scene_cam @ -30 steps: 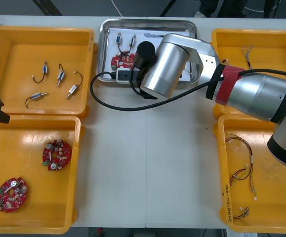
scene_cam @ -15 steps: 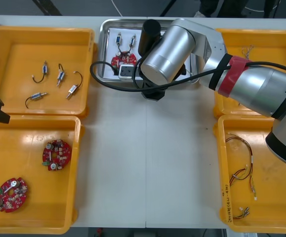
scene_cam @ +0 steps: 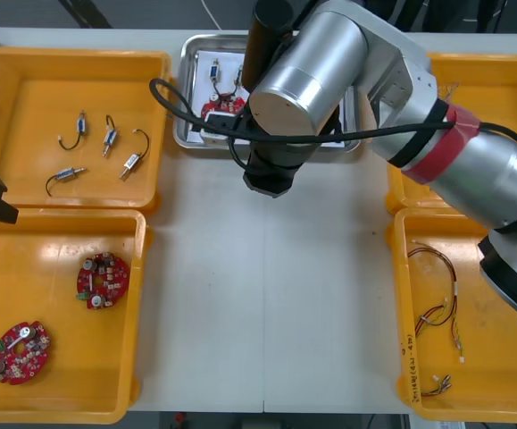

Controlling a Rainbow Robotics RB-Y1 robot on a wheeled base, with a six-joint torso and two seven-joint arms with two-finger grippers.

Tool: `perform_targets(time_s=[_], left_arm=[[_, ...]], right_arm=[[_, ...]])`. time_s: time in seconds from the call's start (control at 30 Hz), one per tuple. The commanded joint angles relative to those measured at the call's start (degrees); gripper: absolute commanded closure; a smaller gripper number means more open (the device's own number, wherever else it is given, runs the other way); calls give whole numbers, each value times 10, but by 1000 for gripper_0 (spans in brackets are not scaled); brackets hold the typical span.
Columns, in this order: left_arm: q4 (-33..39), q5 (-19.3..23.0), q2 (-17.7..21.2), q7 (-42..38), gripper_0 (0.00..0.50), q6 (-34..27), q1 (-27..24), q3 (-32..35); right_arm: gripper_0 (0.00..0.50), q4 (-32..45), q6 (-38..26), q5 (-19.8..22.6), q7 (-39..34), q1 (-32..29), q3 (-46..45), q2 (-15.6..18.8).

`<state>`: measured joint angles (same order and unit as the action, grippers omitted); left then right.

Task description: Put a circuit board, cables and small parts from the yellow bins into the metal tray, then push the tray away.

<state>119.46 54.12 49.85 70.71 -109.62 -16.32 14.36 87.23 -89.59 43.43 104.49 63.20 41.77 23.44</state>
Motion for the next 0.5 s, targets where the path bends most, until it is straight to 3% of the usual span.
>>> perform_targets(time_s=[0.03,0.27,0.5], left_arm=[[17,5,27,57,0,-4,9,19],[17,5,27,57,0,-4,9,19],[17,5,27,57,0,-4,9,19]], right_arm=[[0,98,-69,-20,-57,-57,-74,7],[0,229,-204,-41,-133,-137,-164,8],[0,331,-204,-117,-159,-189,-200,9]])
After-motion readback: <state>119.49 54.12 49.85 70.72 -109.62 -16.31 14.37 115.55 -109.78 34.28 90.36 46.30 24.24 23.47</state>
